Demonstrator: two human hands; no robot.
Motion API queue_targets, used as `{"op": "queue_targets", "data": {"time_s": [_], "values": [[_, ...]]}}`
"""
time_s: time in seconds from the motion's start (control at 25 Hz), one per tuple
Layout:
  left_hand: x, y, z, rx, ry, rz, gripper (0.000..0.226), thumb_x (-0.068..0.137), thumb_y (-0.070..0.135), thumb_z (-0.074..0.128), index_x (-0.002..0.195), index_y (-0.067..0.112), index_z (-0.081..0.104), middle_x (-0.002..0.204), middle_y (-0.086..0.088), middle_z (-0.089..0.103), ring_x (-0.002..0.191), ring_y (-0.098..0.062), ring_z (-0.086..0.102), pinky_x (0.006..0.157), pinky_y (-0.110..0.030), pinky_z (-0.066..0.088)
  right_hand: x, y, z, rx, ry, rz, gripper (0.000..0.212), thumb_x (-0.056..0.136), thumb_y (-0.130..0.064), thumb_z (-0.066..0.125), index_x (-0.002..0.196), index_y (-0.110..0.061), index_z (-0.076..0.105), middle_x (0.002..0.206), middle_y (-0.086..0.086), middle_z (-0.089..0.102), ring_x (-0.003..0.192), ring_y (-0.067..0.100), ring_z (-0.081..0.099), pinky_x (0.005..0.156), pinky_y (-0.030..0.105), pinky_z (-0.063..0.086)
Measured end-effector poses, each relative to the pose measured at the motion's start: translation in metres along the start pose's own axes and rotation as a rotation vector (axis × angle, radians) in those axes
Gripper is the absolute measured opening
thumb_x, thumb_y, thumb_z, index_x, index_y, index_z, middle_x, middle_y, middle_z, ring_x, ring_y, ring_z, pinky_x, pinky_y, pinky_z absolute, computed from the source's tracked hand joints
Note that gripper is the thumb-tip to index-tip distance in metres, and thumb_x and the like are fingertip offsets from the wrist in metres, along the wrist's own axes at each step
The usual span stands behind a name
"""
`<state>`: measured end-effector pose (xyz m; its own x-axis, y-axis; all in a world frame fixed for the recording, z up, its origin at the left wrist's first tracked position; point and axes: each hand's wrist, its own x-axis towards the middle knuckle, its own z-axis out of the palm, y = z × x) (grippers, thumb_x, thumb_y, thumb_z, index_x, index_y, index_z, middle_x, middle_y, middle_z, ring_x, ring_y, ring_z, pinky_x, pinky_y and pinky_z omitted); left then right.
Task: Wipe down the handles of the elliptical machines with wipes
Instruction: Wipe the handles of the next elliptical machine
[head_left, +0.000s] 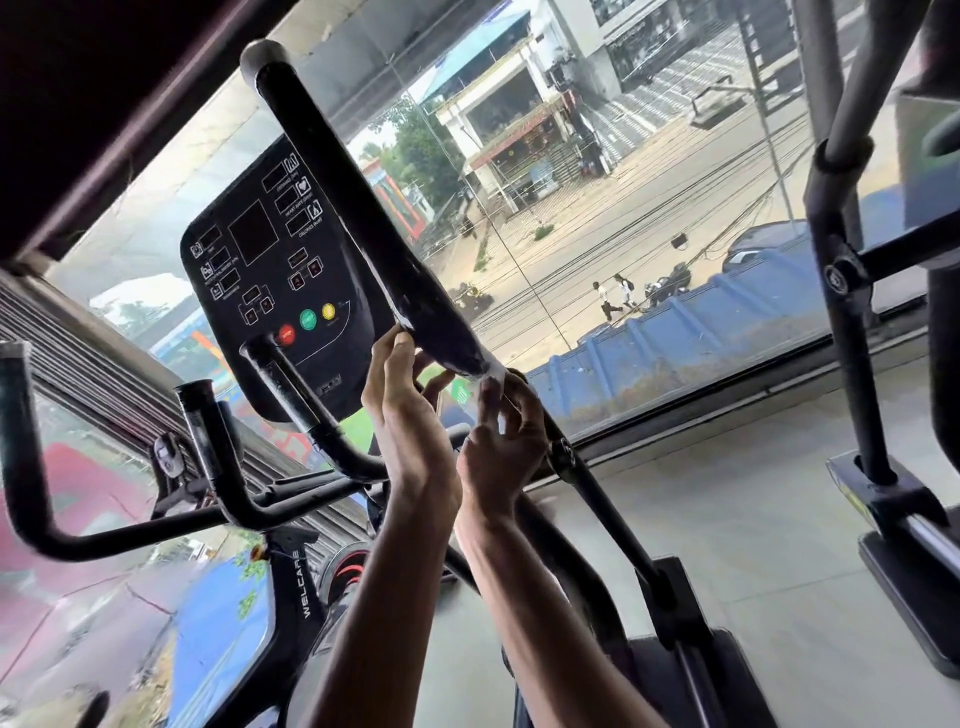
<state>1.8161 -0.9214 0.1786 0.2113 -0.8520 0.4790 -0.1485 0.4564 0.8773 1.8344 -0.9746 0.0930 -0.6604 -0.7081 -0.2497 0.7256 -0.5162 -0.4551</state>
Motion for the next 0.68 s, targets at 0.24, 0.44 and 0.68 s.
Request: {"op": "queue_targets", "data": {"time_s": [0.24, 0.44, 0.68], "values": [[-0.004, 0.003, 0.003, 0.017, 0.025, -0.002, 0.028, 0.107, 0.016, 0.041, 0.105, 0.018, 0.068, 0.091, 0.010, 0.070, 0.090, -0.004, 0.063, 0.092, -0.038, 0.053, 0.060, 0.046, -0.007, -0.221, 0.131, 0.294, 0.026, 0.101, -0.026, 0.066, 0.119, -0.009, 0.072, 0.112, 0.005, 0.075, 0.086, 0.001, 0.065, 0.079, 0.010, 0.055], [-0.005, 0.001, 0.006, 0.012, 0.064, -0.010, 0.024, 0.106, 0.015, 0.044, 0.108, 0.016, 0.068, 0.096, 0.006, 0.068, 0.087, -0.001, 0.063, 0.091, -0.035, 0.053, 0.075, 0.048, -0.011, -0.302, 0.100, 0.222, 0.015, 0.098, -0.019, 0.071, 0.111, -0.013, 0.074, 0.107, 0.001, 0.075, 0.096, 0.009, 0.068, 0.079, 0.011, 0.052], [-0.007, 0.001, 0.008, 0.009, 0.070, -0.011, 0.026, 0.106, 0.014, 0.041, 0.113, 0.012, 0.067, 0.102, -0.001, 0.072, 0.086, 0.002, 0.064, 0.094, -0.036, 0.053, 0.083, 0.046, -0.015, -0.313, 0.081, 0.268, 0.021, 0.098, -0.015, 0.069, 0.117, -0.007, 0.075, 0.106, 0.004, 0.076, 0.107, 0.020, 0.072, 0.075, 0.009, 0.053]]}}
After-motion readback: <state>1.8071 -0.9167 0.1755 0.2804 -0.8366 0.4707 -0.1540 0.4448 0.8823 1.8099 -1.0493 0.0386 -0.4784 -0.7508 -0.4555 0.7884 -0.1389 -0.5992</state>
